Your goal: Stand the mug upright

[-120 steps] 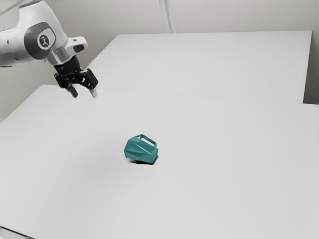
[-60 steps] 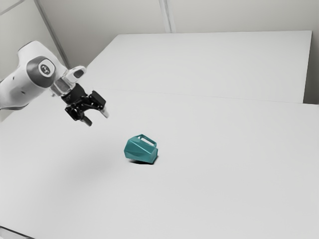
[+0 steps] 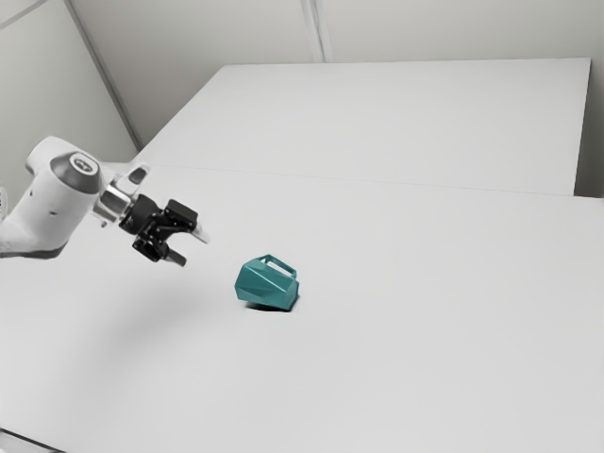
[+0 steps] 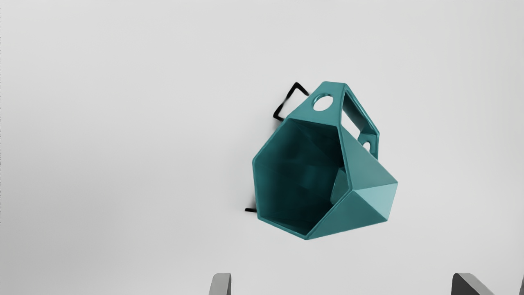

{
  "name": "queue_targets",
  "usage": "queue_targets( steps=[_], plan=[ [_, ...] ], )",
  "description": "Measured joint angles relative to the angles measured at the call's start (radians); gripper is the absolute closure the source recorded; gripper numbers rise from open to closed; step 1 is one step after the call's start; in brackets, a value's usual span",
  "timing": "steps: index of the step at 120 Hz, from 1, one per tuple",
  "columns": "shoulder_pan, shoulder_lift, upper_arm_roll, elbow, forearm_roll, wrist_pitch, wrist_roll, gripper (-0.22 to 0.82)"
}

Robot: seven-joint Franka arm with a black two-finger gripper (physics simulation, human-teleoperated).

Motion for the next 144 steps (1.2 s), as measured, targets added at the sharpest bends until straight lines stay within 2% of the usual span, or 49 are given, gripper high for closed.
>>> queue_targets(
  steps=[68, 116, 144],
  plan=[
    [-0.005, 0.117, 0.02, -0.002, -0.325, -0.073, 0.416, 0.02],
    [-0.009, 0.156, 0.019, -0.02, -0.393, -0.137, 0.578, 0.02],
    [-0.009, 0.212, 0.011, -0.015, -0.448, -0.159, 0.641, 0.02]
  ],
)
